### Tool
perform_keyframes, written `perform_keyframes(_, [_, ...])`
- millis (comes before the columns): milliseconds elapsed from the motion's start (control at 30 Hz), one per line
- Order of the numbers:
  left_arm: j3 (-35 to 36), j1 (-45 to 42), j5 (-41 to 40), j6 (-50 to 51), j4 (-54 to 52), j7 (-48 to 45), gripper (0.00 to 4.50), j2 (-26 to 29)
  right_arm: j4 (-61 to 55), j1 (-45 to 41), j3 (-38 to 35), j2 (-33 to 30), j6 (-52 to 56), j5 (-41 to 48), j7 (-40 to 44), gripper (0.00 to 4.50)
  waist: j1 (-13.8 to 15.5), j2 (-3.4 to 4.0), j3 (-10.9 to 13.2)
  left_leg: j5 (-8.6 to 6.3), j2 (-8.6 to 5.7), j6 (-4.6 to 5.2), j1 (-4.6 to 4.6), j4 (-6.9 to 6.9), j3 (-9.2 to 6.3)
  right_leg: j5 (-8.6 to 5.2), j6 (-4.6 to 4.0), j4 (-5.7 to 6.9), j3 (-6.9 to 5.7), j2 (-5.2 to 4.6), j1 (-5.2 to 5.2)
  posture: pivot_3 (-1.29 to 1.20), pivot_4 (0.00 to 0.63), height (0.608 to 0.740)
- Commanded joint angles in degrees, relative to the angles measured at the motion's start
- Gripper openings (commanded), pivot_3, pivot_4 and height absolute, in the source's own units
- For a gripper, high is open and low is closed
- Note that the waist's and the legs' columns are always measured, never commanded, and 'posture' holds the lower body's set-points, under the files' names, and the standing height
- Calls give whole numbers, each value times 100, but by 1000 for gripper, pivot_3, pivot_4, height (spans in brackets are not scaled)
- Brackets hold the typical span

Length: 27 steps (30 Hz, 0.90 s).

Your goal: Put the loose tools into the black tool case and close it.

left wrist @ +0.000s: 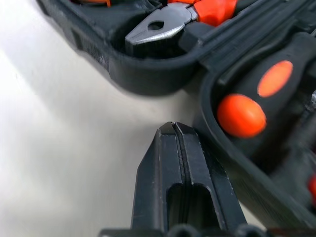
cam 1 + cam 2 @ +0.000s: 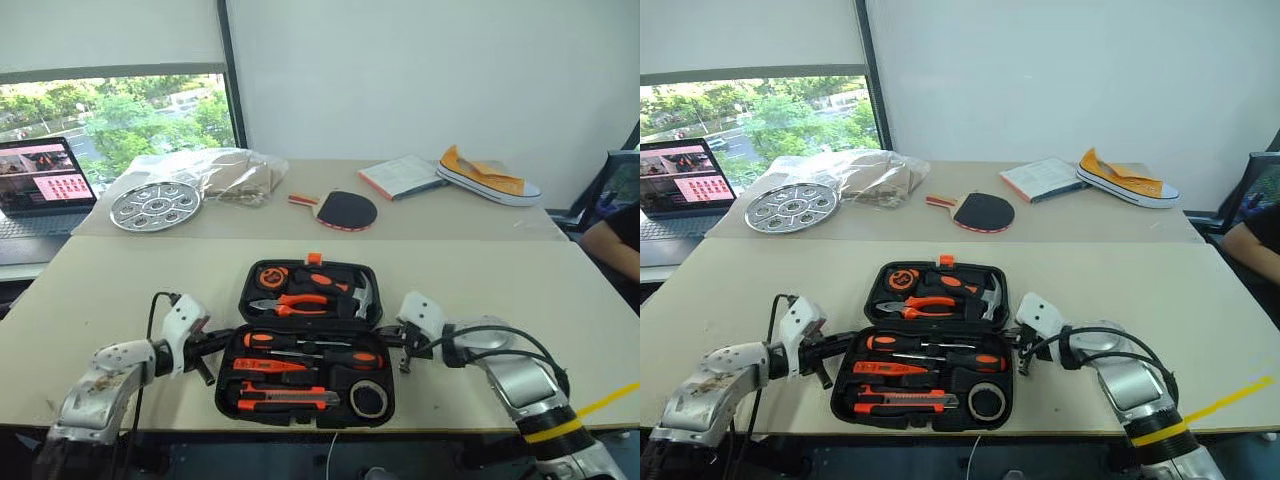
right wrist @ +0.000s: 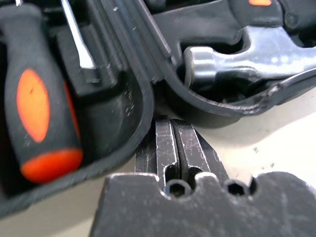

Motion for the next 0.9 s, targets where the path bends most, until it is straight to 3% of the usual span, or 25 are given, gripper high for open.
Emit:
perform_keyframes(33, [385,-54,11,172,170,194,537,317,-394,154,-479,-385,558,345,101,0,21,-1,1,0,-1,0,1,3,0,0,0,1,-1,-1,1,0,150,740])
perform_keyframes(67, [418,-57,-58,337,194,72,719,460,-516,207,-623,-543,877,541,205,584,24,-1,1,0,-1,0,0,5,0,0,0,0,0,-1,1,0,150,740])
perform_keyframes(133, [513,-82,-337,759,160,-223,1413,727,-749,215,-907,-746,1559,950,293,1151,26,0,1,0,-2,-1,2,7,1,0,-1,3,3,-3,6,0,150,740])
perform_keyframes(267, [627,-553,-1239,2471,-21,-461,2791,1110,-1078,-283,-1252,-1032,4152,2041,270,2520,4,-1,2,-13,-2,25,7,9,-2,3,-5,10,5,-1,9,0,150,740])
perform_keyframes(400, [236,-1477,-1160,3654,156,152,4285,1161,-787,-1329,-1362,-517,5847,2391,-436,3892,-13,-2,2,-8,1,20,8,16,-13,13,-21,18,-2,9,10,0,150,740])
perform_keyframes(433, [208,-1718,-1133,3815,266,322,4466,1054,-643,-1593,-1223,-408,6120,2318,-641,3942,-18,-2,2,-6,1,17,9,17,-15,15,-24,22,-3,12,11,0,150,740])
perform_keyframes(567, [114,-2349,-1007,4266,487,904,4466,686,57,-2327,-1190,305,6498,2058,-1410,3942,-25,-2,1,19,0,-26,13,15,-15,17,-28,40,-1,9,6,0,150,740])
perform_keyframes(900, [-321,-2665,-750,4453,712,1263,4466,486,1554,-3142,-985,1125,5875,1582,-2325,3942,-34,-2,1,24,-5,-35,-13,10,-14,18,-28,75,1,4,-31,0,150,740])
